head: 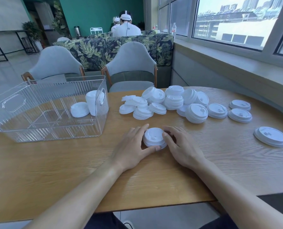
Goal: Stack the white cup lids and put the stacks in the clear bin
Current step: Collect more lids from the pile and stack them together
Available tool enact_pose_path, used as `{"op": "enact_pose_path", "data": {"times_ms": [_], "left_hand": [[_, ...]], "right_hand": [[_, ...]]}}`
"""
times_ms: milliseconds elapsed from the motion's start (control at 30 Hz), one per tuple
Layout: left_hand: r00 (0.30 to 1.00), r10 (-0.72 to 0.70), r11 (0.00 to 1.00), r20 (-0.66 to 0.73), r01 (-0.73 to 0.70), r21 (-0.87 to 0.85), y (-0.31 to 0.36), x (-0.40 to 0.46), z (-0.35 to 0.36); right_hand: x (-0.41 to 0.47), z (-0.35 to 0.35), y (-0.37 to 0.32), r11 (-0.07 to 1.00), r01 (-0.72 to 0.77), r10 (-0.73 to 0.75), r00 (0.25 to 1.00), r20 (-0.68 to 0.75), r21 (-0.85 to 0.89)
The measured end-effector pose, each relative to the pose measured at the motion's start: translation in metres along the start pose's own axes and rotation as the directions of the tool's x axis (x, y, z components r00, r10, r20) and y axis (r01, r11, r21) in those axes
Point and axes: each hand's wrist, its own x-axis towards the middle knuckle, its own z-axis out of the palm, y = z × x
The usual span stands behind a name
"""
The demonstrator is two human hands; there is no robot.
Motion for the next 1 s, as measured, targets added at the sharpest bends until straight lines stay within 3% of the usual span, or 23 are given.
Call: {"op": "enact_pose_path", "data": {"times_ms": [800, 1000], "left_hand": [[0.999, 0.029, 0.984, 0.032, -0.034, 0.173, 0.002, 0.004, 0.001], [0.998, -0.035, 0.995, -0.048, 0.039, 0.094, 0.008, -0.008, 0.009]], "right_hand": [[0.002, 0.002, 0.001, 0.997, 0.024, -0.024, 1.000, 0.002, -0.072], [-0.006, 0.002, -0.007, 0.994, 0.018, -0.017, 1.000, 0.016, -0.110]]}}
